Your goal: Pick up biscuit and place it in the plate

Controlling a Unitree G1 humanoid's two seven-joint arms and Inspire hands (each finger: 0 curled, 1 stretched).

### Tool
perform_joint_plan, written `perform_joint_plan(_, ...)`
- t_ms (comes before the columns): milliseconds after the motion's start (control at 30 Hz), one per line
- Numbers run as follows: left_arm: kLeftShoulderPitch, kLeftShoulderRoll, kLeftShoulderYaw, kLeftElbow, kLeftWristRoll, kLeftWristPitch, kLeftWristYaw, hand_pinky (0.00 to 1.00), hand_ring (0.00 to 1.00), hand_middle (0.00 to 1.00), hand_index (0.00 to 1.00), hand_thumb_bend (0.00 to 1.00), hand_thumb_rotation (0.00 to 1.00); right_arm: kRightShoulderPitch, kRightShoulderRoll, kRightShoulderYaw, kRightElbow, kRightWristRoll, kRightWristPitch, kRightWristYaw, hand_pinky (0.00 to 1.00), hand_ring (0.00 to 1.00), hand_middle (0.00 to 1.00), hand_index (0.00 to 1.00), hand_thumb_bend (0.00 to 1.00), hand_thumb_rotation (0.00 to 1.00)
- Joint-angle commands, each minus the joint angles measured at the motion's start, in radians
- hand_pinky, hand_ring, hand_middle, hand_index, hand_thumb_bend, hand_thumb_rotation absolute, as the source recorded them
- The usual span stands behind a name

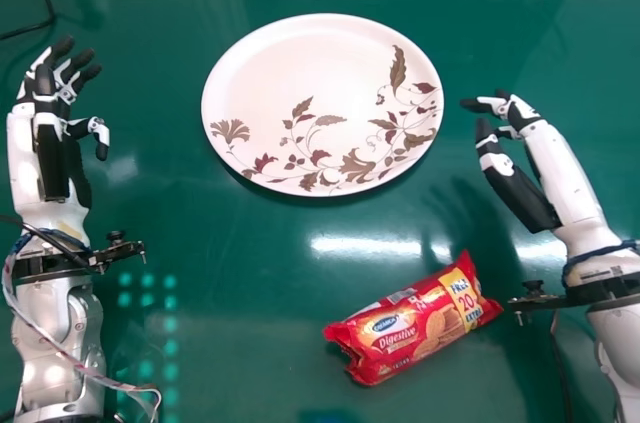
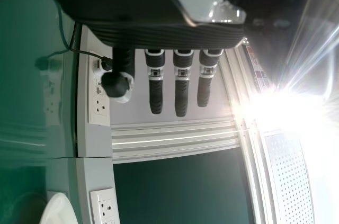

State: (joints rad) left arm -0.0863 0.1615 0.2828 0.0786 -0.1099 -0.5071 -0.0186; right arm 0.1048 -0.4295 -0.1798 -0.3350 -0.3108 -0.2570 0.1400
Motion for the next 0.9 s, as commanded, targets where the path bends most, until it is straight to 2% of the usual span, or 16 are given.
perform_joint_plan(0,0.064,0.001,0.009,0.030,0.005,0.003,-0.005,0.00,0.85,0.85,0.90,0.70,0.97,0.011,-0.014,-0.004,-0.005,0.023,-0.018,0.015,0.71,0.80,0.83,0.82,0.45,0.32)
perform_joint_plan(233,0.085,0.005,0.015,-0.009,0.003,0.027,0.000,0.00,0.88,0.87,0.90,0.70,0.98,0.003,-0.058,-0.012,-0.009,0.065,-0.028,0.074,0.71,0.80,0.84,0.83,0.47,0.35)
perform_joint_plan(367,0.096,0.004,0.016,-0.031,0.004,0.052,0.003,0.00,0.89,0.87,0.92,0.69,0.97,0.010,-0.107,-0.022,-0.030,0.142,-0.007,0.164,0.73,0.81,0.85,0.84,0.62,0.44)
perform_joint_plan(467,0.099,0.004,0.016,-0.035,0.007,0.055,0.002,0.00,0.88,0.87,0.91,0.69,0.97,0.018,-0.147,-0.038,-0.047,0.214,0.009,0.238,0.74,0.82,0.86,0.84,0.78,0.44)
perform_joint_plan(600,0.096,0.013,0.015,-0.019,0.011,0.039,-0.007,0.00,0.90,0.88,0.93,0.65,1.00,0.038,-0.210,-0.069,-0.087,0.273,0.037,0.329,0.75,0.84,0.87,0.85,0.91,0.49)
perform_joint_plan(867,0.098,0.020,0.016,-0.009,0.006,0.027,-0.024,0.00,0.91,0.89,0.94,0.65,1.00,0.054,-0.333,-0.132,-0.156,0.337,0.085,0.485,0.75,0.86,0.91,0.90,0.97,0.48)
